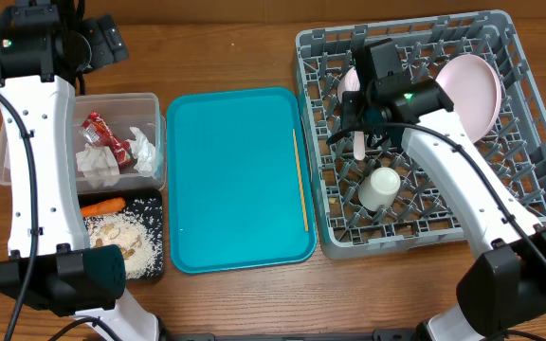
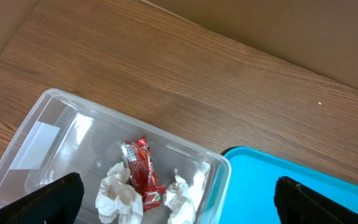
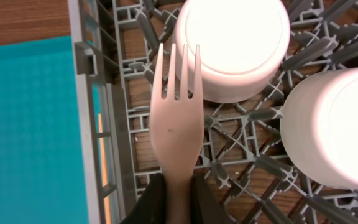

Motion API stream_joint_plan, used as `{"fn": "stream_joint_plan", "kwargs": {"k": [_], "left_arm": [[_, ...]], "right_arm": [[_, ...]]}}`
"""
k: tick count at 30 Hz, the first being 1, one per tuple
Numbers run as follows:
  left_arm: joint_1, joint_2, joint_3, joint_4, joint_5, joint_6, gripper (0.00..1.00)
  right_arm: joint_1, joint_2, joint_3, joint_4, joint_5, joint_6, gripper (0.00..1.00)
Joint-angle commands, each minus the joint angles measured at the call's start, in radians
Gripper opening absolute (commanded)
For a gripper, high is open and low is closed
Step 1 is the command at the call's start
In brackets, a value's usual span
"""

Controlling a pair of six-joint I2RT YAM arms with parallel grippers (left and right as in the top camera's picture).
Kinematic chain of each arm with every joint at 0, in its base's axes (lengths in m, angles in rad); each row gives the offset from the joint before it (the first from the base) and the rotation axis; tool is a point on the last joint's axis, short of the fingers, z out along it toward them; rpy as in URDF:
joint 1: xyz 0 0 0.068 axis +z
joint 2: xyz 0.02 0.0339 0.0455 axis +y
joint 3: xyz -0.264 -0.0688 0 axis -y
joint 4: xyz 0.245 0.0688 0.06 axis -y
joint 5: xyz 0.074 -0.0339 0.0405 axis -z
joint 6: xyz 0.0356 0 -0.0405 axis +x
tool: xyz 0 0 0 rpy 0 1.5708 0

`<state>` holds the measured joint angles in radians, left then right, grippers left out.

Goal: Sort waste into correct bins and load items into the dishwasher
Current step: 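Lift the white fork and carry it right into the dish rack, then release the white fork in the rack and lift the right gripper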

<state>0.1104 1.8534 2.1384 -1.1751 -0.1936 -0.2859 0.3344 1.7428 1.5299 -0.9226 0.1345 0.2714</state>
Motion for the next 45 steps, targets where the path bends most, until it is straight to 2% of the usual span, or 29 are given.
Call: {"fn": "stream_joint_plan", "kwargs": {"k": [1, 11, 45], "left_arm": [[0.000, -0.015, 0.024, 0.001, 0.008, -0.009, 1.00], [0.000, -0.015, 0.024, 0.001, 0.008, -0.010, 1.00], [0.000, -0.015, 0.024, 0.001, 0.008, -0.009, 1.00]], "right_arm": [[-0.003, 0.001, -0.038, 0.035, -0.001, -0.025, 0.04], [-0.003, 0.074, -0.054, 0.054, 0.003, -0.144, 0.04], [-0.003, 0.083, -0.054, 0.060, 0.003, -0.146, 0.07]]}}
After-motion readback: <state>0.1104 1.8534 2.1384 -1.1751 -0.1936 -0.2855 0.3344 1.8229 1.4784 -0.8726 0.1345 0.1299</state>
